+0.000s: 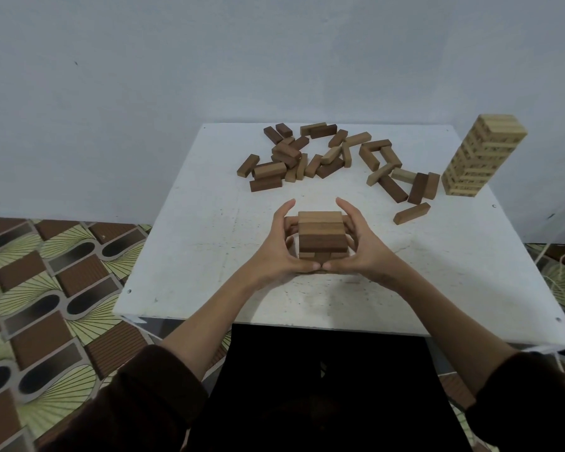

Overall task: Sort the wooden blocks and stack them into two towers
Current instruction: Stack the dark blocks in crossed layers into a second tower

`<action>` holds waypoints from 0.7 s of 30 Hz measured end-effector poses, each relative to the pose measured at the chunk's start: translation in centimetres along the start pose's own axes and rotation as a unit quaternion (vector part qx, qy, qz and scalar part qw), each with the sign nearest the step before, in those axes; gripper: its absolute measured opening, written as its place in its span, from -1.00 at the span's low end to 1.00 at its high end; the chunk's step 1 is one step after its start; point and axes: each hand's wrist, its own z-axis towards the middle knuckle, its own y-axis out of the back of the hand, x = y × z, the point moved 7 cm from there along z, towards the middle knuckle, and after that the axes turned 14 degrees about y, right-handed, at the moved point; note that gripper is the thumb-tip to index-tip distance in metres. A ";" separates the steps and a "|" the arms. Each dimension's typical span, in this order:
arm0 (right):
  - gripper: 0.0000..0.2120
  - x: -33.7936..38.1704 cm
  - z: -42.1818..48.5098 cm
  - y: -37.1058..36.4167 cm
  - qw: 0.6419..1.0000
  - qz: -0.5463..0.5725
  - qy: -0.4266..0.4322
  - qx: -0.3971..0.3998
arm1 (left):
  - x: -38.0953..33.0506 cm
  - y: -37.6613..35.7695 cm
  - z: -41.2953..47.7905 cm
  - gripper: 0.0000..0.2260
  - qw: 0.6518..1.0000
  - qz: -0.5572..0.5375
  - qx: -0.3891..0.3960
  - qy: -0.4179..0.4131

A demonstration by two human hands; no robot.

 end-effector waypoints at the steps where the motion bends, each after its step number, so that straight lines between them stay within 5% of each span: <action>1: 0.06 -0.1 0.0 0.0 1.000 0.003 0.001 0.000 | 0.1 0.0 0.0 0.01 1.000 -0.001 0.001 0.001; 21: 0.09 -0.7 -0.3 0.3 1.000 0.005 -0.006 0.003 | 0.6 0.0 0.4 0.06 1.000 0.011 0.017 0.013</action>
